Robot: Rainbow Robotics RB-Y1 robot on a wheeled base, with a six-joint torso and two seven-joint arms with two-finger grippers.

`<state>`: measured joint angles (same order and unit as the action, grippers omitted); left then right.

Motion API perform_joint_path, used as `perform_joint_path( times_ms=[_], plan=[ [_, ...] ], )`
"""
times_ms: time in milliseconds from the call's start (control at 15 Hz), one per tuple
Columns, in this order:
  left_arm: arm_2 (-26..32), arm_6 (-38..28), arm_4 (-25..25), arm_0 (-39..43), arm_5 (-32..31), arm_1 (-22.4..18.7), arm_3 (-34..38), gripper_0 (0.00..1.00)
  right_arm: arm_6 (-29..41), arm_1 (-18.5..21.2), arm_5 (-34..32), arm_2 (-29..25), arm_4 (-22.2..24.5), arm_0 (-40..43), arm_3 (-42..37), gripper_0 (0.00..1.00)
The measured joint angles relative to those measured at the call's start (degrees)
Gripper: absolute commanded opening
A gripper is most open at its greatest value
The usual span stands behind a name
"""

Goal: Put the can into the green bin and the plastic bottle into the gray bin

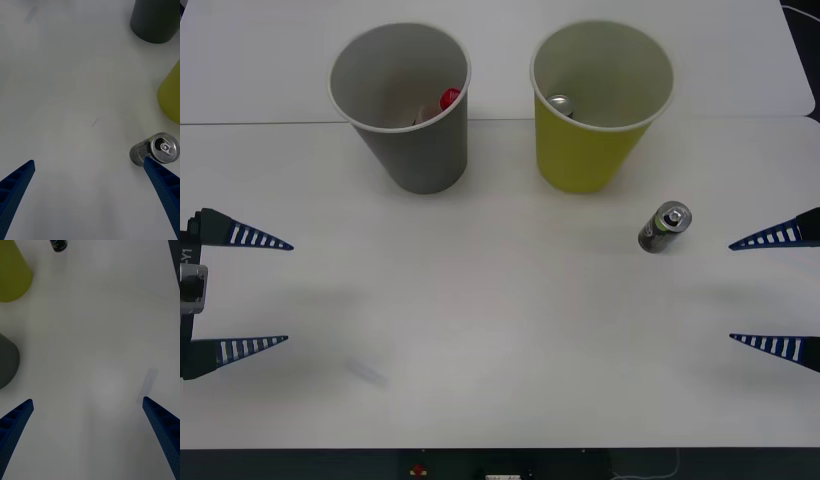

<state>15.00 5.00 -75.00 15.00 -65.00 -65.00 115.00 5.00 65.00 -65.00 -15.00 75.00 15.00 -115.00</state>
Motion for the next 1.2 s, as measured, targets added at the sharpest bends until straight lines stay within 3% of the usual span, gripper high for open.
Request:
perform_joint_path(
  times_ms=[600, 1200],
  plan=[
    [0.0, 0.0, 0.0, 0.0, 0.0, 0.0, 0.0, 1.00, -0.8, -0.3, 4.3, 0.2, -2.8, 1.6, 0.7, 1.00],
    [0.0, 0.0, 0.0, 0.0, 0.0, 0.0, 0.0, 1.00, -5.0, -0.4, 25.7, 6.7, -11.6, 10.9, 1.3, 1.00]
  ],
)
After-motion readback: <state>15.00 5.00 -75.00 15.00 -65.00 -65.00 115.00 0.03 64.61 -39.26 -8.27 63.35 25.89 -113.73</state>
